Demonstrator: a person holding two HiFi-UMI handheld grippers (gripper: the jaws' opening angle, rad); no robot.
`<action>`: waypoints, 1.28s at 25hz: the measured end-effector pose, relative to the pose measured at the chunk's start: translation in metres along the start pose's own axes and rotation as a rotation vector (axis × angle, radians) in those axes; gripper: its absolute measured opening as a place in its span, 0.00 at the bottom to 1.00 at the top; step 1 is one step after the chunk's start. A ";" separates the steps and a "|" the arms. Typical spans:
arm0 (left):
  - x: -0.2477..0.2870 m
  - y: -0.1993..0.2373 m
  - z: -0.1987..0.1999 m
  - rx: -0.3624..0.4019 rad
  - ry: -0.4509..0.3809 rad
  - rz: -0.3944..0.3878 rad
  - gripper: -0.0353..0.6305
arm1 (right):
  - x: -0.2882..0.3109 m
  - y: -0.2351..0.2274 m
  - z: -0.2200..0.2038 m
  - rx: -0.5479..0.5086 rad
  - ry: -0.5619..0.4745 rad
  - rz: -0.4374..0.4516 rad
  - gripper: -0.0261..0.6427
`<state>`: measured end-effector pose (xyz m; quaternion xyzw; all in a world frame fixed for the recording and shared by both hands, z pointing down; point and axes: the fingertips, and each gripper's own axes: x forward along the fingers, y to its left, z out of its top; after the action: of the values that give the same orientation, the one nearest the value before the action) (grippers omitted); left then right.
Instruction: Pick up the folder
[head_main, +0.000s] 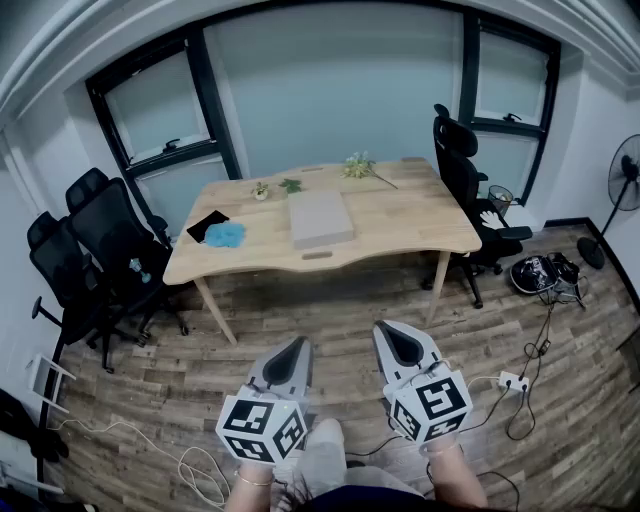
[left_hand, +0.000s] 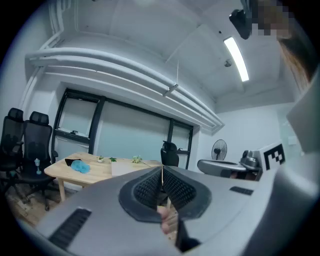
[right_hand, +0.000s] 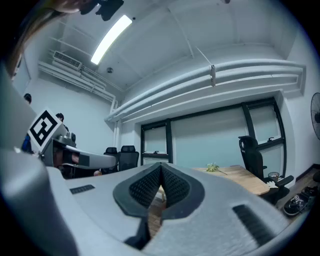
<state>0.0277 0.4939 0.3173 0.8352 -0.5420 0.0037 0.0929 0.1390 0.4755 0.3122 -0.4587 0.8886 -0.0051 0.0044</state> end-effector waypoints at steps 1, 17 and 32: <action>-0.002 0.000 0.002 0.003 -0.003 -0.001 0.07 | -0.001 0.002 0.001 -0.003 -0.003 0.000 0.04; 0.013 0.005 0.008 0.010 -0.011 -0.033 0.07 | 0.017 0.006 0.002 -0.018 -0.006 0.024 0.04; 0.070 0.044 0.009 0.007 0.010 -0.064 0.07 | 0.081 -0.012 -0.011 -0.023 0.046 0.029 0.04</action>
<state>0.0162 0.4114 0.3222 0.8524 -0.5145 0.0066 0.0929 0.1014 0.4030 0.3231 -0.4453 0.8951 -0.0056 -0.0215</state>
